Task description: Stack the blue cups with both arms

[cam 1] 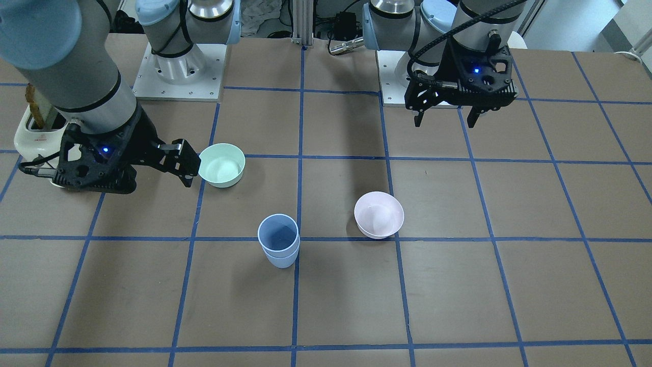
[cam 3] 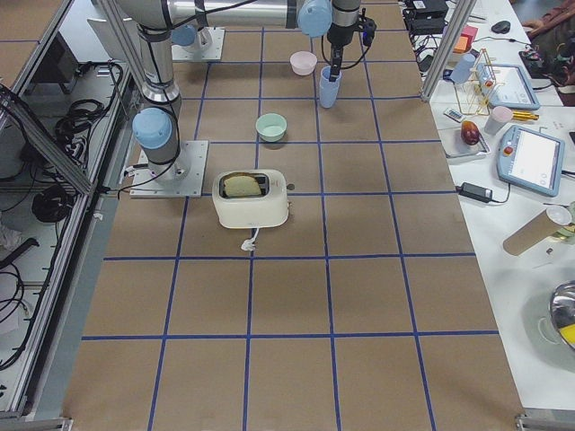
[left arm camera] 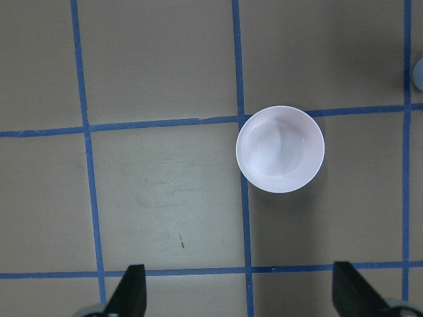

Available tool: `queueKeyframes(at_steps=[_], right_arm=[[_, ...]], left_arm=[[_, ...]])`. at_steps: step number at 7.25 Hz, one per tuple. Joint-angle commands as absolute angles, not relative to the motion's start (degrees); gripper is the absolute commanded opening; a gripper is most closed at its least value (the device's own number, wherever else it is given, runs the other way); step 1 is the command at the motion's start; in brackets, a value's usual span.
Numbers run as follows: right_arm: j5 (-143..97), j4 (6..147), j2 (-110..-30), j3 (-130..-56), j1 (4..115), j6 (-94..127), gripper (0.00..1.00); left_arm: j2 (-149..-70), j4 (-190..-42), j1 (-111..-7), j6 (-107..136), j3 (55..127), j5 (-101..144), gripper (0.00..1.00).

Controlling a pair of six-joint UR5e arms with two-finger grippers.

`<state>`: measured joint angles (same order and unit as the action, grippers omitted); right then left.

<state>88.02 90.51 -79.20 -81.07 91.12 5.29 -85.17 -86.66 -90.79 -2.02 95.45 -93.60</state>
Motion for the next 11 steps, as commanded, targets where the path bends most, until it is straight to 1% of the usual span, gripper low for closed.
queueKeyframes(at_steps=[1, 2, 3, 11], right_arm=[[88.15, 90.79, -84.87, -86.81, 90.27, 2.81, 1.0], [89.2, 89.22, -87.77, -87.88, 90.0, 2.64, 1.0], [92.43, 85.82, -88.5, -87.89, 90.0, 3.16, 1.0], [89.03, 86.31, -88.68, -87.18, 90.53, 2.64, 1.0]], left_arm=[[-85.17, -86.66, -90.79, -2.02, 95.45, -93.6, 1.0], [-85.17, -86.75, -90.79, -1.93, 95.36, -93.6, 1.0], [-85.34, -86.75, -90.79, -1.85, 95.36, -93.6, 1.0], [-85.34, -86.75, -90.79, -1.85, 95.36, -93.6, 1.0]])
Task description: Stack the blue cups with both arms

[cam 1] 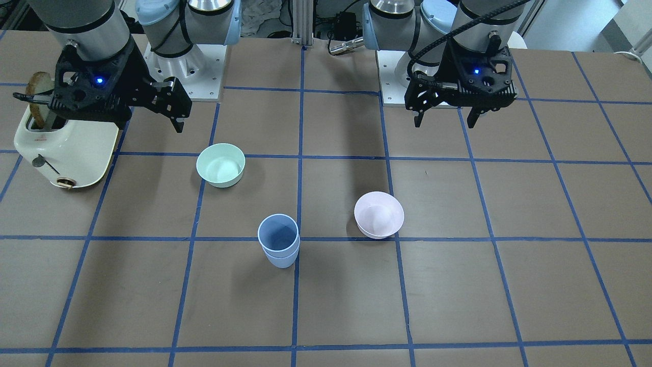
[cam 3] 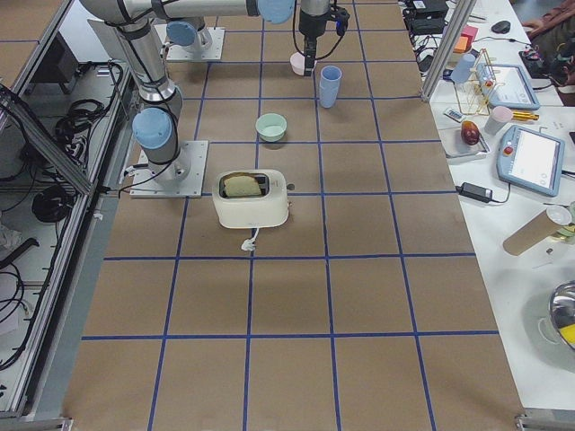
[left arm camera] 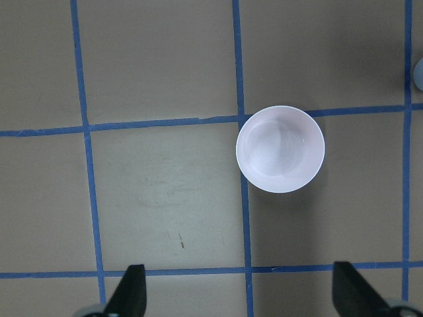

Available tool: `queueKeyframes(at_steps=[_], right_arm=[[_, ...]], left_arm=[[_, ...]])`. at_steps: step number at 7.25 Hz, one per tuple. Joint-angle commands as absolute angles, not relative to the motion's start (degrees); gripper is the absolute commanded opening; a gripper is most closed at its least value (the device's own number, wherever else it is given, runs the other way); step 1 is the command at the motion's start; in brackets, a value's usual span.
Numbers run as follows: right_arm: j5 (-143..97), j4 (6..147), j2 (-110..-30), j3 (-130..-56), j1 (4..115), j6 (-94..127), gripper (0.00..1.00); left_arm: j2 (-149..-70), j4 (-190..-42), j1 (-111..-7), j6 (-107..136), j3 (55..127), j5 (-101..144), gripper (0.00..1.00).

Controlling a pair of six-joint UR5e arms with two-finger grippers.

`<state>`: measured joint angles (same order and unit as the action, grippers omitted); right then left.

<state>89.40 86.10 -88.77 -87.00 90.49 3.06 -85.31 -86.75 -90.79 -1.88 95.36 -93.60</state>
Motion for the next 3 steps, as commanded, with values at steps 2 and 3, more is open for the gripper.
queueKeyframes(at_steps=[2, 3], right_arm=[[89.12, 86.4, -88.59, -87.36, 90.44, 2.72, 1.0], [89.12, 86.4, -88.59, -87.45, 90.53, 2.72, 1.0]], left_arm=[[-85.25, -86.84, -90.79, -1.24, 95.36, -93.69, 1.0], [-85.34, -86.84, -90.79, -1.23, 95.36, -93.69, 1.0]])
